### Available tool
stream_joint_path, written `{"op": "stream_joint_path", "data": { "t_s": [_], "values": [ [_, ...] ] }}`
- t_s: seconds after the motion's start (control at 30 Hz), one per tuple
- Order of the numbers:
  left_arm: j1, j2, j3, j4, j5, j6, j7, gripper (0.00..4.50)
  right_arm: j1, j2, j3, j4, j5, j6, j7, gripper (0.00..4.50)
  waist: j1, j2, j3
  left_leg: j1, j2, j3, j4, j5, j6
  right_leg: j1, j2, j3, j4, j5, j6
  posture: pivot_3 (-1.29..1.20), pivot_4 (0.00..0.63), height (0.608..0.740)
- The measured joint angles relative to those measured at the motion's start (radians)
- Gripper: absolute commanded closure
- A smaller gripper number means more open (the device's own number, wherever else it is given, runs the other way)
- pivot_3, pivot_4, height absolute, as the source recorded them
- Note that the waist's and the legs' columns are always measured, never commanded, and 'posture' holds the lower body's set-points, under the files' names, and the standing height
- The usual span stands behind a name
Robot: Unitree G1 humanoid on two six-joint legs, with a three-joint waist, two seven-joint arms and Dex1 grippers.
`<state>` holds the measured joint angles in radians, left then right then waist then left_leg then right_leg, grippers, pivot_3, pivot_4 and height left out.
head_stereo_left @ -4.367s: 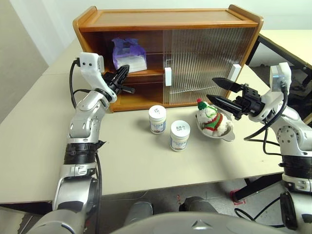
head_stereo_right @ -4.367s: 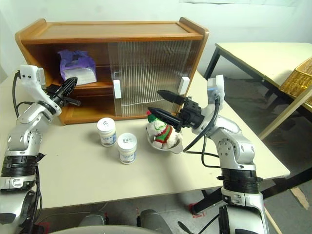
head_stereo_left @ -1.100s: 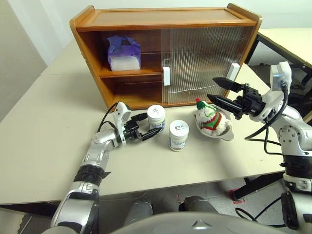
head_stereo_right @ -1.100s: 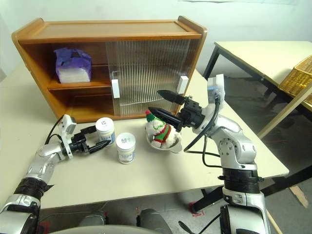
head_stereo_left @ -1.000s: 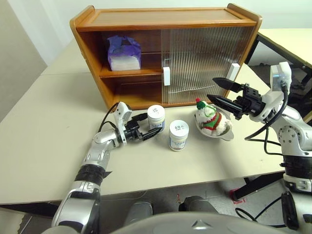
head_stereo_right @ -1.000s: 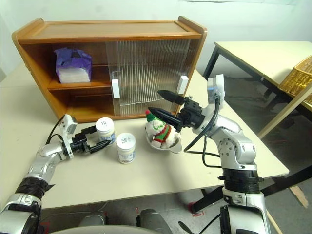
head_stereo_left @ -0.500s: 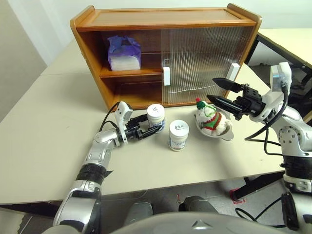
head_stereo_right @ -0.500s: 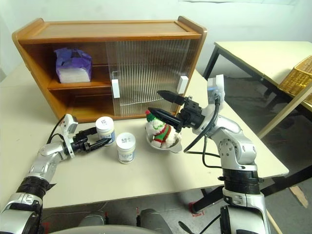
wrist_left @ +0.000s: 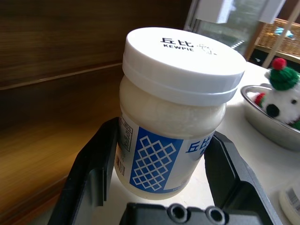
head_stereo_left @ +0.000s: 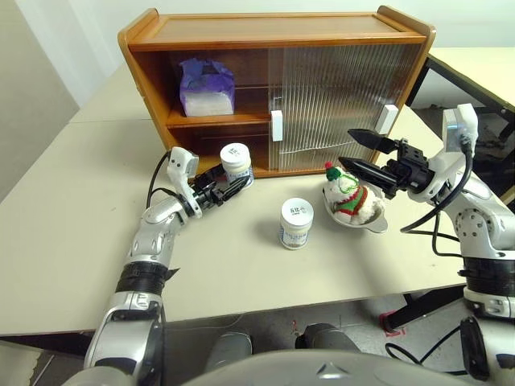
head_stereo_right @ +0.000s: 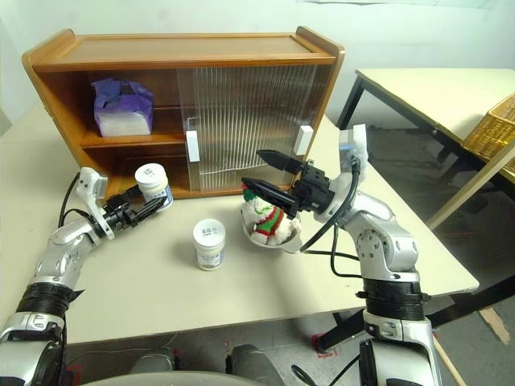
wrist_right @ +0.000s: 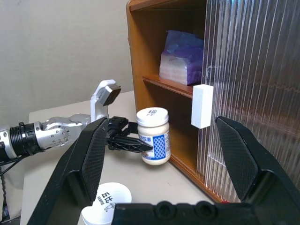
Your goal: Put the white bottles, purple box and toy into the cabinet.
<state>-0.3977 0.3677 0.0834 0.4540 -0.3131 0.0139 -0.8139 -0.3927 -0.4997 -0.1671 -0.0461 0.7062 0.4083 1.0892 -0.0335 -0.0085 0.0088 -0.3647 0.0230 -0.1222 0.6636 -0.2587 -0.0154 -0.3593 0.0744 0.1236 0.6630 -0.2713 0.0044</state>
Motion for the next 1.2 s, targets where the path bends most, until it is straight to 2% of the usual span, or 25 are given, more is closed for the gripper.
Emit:
{"op": "stream_joint_path", "data": {
  "t_s": [0.43,0.77,1.2],
  "values": [
    [-0.136,-0.019,0.016,0.184,0.067,-0.022,0.184,1.44,0.002,0.0,0.0,-0.002,0.0,0.0,-0.001,0.0,0.0,0.0,0.0,0.0,0.0,0.0,0.0,0.0,0.0,0.001,0.0,0.0,0.0,0.002,0.003,-0.07,0.0,0.74],
    [-0.275,-0.074,0.029,0.42,0.12,-0.069,0.368,1.44,0.002,0.001,0.0,-0.003,0.0,0.0,-0.001,0.0,0.001,-0.001,0.0,0.0,-0.001,0.0,0.003,0.001,0.0,0.002,0.0,0.0,-0.001,0.004,0.007,-0.07,0.0,0.74],
    [-0.4,-0.156,0.027,0.645,0.168,-0.169,0.438,1.44,-0.001,0.005,0.0,-0.002,0.0,0.0,-0.002,0.0,0.004,-0.001,0.001,0.001,-0.004,0.003,0.005,0.003,0.004,0.003,-0.001,-0.002,-0.002,0.006,0.009,-0.08,0.0,0.74]
  ]
}}
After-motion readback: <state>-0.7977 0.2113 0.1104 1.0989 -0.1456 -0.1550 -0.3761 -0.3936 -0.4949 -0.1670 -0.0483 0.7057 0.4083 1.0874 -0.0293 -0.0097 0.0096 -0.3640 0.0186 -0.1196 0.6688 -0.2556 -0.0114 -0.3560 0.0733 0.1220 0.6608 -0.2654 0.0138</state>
